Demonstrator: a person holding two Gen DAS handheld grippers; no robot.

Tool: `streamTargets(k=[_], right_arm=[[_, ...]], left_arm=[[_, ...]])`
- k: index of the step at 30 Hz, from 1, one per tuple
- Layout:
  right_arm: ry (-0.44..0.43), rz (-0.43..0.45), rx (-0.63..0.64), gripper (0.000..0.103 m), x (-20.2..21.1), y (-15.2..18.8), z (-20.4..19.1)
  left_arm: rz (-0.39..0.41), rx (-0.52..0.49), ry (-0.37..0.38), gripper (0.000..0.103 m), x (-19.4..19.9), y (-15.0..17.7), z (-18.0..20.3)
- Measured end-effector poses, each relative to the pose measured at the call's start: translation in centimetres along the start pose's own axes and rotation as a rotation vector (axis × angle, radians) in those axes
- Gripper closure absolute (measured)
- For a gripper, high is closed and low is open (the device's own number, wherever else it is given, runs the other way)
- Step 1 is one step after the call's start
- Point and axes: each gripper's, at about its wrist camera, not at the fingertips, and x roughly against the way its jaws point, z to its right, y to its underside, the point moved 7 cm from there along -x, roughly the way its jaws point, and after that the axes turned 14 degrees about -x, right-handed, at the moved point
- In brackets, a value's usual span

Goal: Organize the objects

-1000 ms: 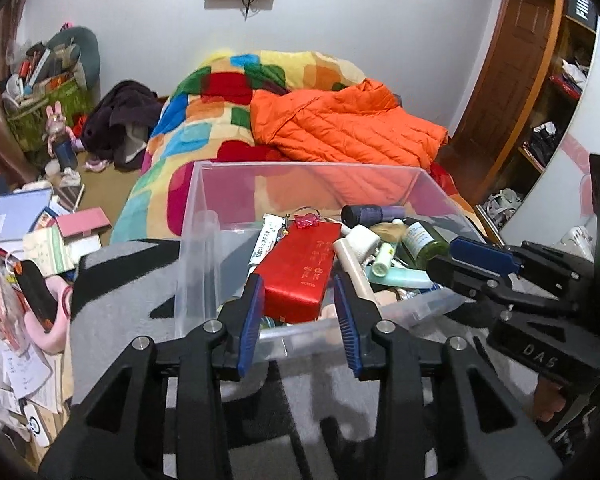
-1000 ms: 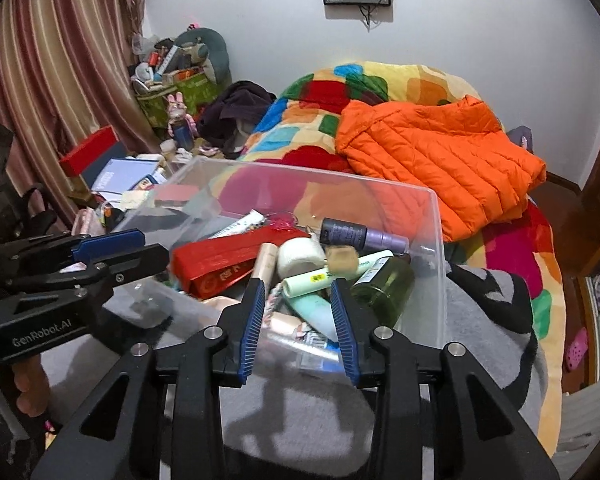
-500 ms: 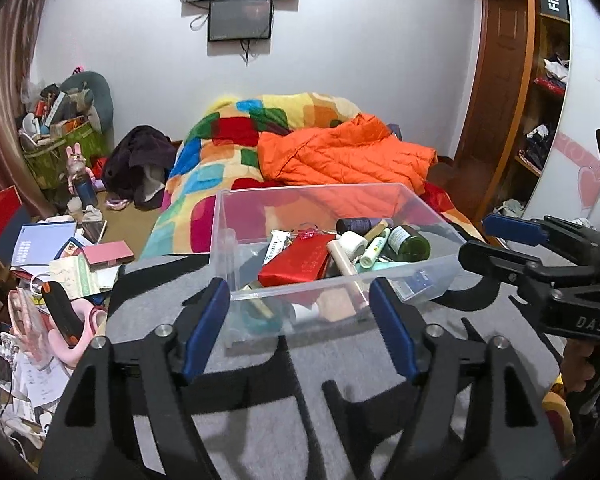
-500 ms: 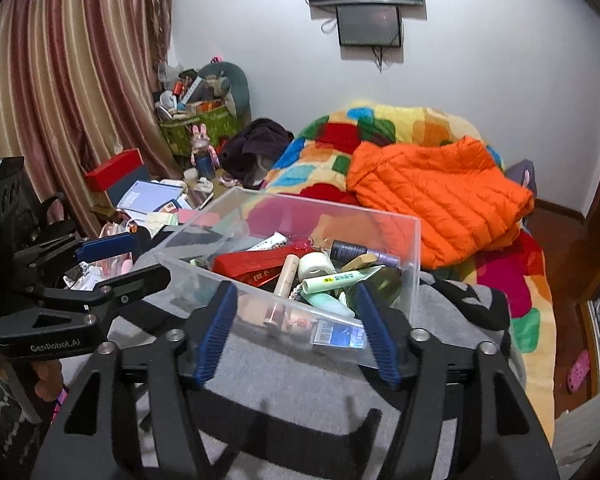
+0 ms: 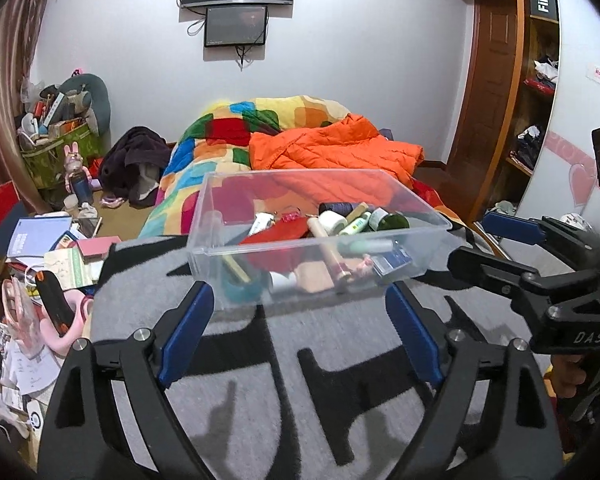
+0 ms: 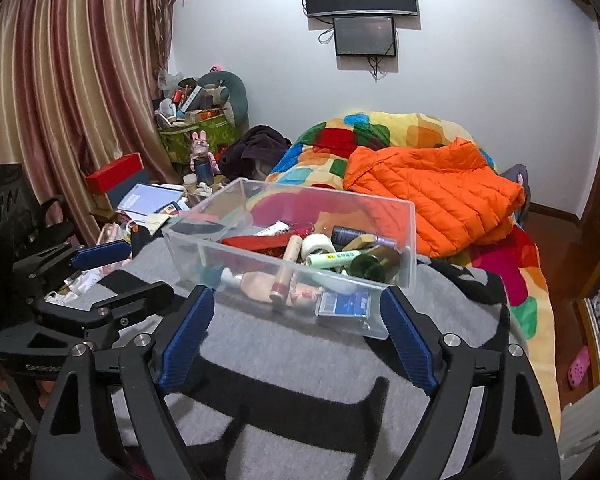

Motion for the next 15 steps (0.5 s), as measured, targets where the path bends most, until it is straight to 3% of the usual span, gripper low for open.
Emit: streamTargets(k=[15], right_arm=[[0.01, -0.001, 0.011, 0.02, -0.09, 0.52, 0.09]], left_arm=[[-0.017, 0.018, 0.009, 0.014, -0.58, 0.4, 0.12]])
